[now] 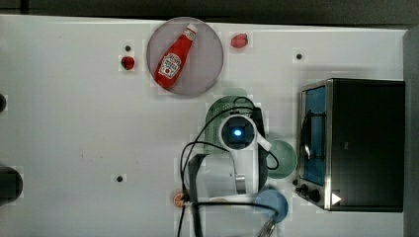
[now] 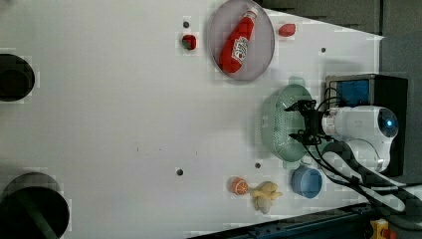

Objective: Drag strainer left to right.

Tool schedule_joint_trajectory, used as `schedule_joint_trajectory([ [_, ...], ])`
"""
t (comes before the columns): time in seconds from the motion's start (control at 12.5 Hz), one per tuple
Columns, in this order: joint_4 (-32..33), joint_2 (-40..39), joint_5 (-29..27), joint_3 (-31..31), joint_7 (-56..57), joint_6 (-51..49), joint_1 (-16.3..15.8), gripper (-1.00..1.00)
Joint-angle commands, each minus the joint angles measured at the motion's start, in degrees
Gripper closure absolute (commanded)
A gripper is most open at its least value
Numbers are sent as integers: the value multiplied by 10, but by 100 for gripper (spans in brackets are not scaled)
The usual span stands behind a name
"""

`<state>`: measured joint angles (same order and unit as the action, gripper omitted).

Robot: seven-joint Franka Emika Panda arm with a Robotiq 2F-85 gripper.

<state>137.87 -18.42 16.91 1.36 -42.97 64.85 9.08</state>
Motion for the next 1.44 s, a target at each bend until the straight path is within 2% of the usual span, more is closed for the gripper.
schedule_joint_trajectory([
  [0.08,-13,94,3,42,65,-59,-1,-100],
  [0.4,-63,199,-15,72,112,-256,-2,-100],
  [0.72,-107,292,-173,62,300,-407,-2,-100],
  [0.8,-122,315,-185,60,342,-422,-2,-100],
  [1.12,-200,374,-187,56,371,-580,-2,-100],
  [1.44,-242,381,-187,47,385,-633,-2,-100],
])
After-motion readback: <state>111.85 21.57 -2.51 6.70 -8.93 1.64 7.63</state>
